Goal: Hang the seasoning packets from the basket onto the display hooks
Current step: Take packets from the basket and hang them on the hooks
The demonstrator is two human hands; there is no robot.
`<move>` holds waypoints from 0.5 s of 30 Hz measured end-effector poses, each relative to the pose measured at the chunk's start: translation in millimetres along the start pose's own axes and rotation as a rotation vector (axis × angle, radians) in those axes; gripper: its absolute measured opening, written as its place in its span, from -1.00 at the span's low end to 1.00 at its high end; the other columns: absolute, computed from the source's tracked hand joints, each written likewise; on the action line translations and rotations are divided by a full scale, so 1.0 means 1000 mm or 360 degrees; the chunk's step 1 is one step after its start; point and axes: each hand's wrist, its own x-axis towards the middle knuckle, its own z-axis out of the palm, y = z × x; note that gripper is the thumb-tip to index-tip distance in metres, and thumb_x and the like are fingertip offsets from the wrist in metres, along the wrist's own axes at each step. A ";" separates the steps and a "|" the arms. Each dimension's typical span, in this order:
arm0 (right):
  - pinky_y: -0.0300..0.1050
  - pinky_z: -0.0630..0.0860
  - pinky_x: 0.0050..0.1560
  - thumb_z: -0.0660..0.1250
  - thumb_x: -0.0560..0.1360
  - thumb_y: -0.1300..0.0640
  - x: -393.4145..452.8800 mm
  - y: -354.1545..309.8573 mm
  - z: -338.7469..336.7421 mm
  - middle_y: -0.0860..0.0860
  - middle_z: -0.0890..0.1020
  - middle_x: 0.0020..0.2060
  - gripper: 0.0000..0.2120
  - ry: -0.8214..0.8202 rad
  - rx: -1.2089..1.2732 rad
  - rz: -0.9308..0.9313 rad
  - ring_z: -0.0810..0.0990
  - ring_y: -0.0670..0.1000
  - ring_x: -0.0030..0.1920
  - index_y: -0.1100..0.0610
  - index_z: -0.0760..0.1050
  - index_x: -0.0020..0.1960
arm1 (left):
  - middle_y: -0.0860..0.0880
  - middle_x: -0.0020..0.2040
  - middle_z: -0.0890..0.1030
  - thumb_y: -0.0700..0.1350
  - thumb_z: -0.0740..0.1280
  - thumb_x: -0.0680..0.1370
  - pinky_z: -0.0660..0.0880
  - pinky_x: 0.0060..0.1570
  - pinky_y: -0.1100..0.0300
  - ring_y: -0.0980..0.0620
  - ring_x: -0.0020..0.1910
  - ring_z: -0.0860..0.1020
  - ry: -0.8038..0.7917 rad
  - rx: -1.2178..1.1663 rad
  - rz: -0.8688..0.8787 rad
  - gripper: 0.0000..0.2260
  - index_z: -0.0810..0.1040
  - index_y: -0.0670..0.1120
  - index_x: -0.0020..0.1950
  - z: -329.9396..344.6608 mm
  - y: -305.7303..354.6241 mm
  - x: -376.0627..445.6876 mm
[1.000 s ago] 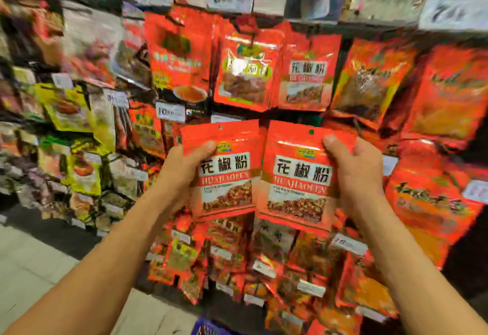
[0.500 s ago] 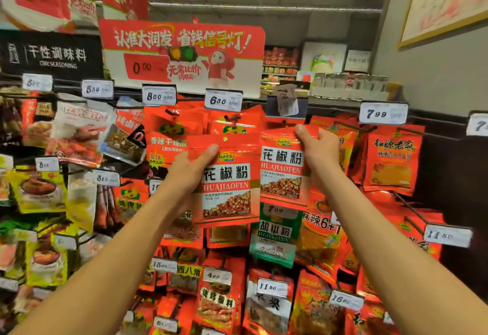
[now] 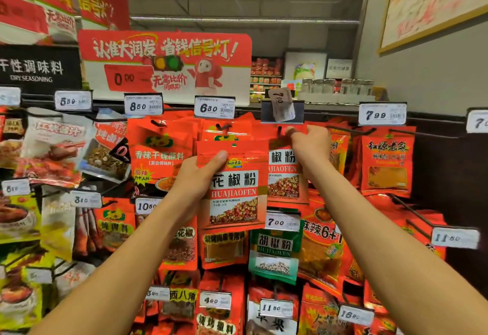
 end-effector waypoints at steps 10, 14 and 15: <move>0.08 0.58 0.15 0.37 0.54 -0.22 0.054 0.021 0.043 0.14 0.65 0.19 -0.49 -0.0001 -0.0382 0.0268 0.62 0.19 0.16 0.12 0.58 0.31 | -0.13 -0.05 0.75 -0.04 0.45 0.56 0.66 -0.11 0.00 -0.13 -0.08 0.74 -0.0037 0.0043 -0.0038 -0.74 0.60 -0.17 0.16 0.014 -0.018 0.020; 0.05 0.52 0.04 0.35 0.53 -0.25 0.057 0.026 0.039 0.13 0.63 0.14 -0.49 -0.0006 -0.0498 0.0192 0.59 0.18 0.11 0.16 0.54 0.21 | -0.11 -0.05 0.76 0.07 0.42 0.58 0.65 -0.17 0.06 -0.11 -0.09 0.74 -0.0027 -0.0014 -0.0066 -0.69 0.60 -0.13 0.17 0.026 -0.022 0.031; 0.01 0.45 0.01 0.35 0.53 -0.23 0.053 0.028 0.035 0.11 0.59 0.15 -0.50 0.0029 -0.0466 0.0134 0.56 0.16 0.13 0.16 0.50 0.22 | -0.10 -0.05 0.76 0.10 0.40 0.58 0.65 -0.13 0.04 -0.10 -0.08 0.74 -0.0021 -0.0015 -0.0066 -0.68 0.61 -0.11 0.17 0.030 -0.022 0.036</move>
